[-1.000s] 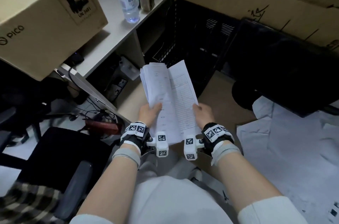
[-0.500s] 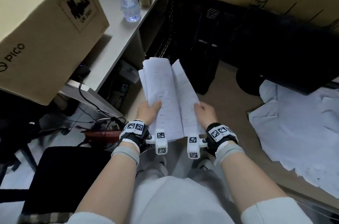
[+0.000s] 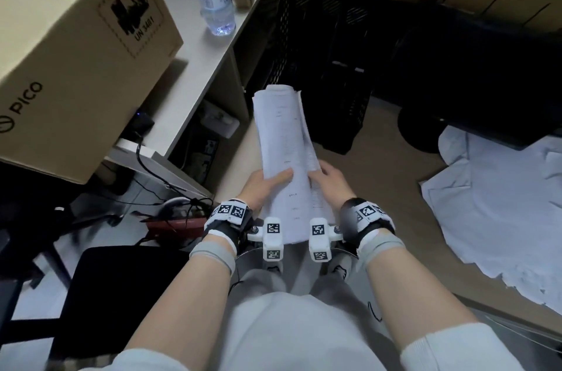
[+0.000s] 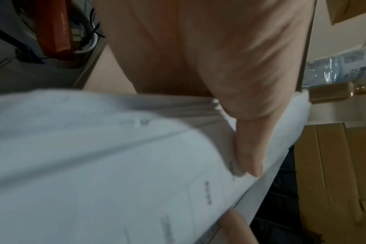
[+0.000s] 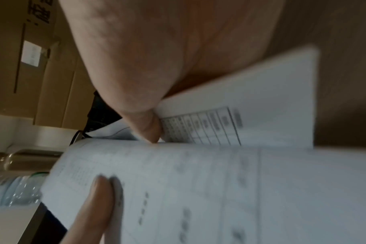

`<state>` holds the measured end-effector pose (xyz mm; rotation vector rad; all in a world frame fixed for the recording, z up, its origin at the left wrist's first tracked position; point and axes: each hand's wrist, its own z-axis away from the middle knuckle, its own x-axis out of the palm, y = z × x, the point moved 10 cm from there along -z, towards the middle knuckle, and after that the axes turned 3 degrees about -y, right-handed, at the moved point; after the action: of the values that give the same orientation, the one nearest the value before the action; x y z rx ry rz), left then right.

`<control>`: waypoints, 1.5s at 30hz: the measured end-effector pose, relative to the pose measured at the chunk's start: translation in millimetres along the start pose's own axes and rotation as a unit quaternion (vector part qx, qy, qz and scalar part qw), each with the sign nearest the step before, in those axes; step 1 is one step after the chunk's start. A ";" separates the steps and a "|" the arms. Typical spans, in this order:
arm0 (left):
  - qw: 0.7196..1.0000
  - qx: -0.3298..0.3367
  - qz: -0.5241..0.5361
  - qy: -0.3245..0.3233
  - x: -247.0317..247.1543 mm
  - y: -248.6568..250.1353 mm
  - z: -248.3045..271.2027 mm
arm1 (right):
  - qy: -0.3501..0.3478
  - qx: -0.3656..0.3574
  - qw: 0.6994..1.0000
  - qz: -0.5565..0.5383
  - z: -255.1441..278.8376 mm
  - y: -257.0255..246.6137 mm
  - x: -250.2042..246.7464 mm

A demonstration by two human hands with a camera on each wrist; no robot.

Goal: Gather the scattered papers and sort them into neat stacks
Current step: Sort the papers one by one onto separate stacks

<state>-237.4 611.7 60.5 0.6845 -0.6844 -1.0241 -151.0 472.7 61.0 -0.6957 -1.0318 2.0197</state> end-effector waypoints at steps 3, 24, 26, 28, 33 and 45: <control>0.999 0.006 -0.016 0.038 -3.2 1.2 -2.8 | -0.009 0.002 1.000 0.002 -1.7 -0.8 4.4; 0.956 -0.021 -0.140 0.256 -124.2 -5.5 3.3 | 0.081 0.253 0.964 0.022 -51.6 137.2 32.7; 0.956 -0.032 -0.131 0.261 -131.0 -9.4 3.8 | 0.043 0.264 0.963 0.027 -60.9 140.5 44.8; 0.955 -0.041 -0.132 0.261 -136.3 -10.6 4.9 | -0.010 0.282 0.959 0.019 -69.7 148.5 59.6; 0.954 -0.057 -0.142 0.259 -145.6 -12.3 4.8 | -0.011 0.300 0.952 -0.066 -82.5 162.4 68.3; 0.950 -0.085 -0.117 0.275 -164.2 -29.1 3.0 | -0.027 0.273 0.961 0.034 -104.2 137.0 89.7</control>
<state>-313.8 751.0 9.6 0.8657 -0.0274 -1.0299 -177.0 536.6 -120.3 -0.3825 -0.4369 2.2514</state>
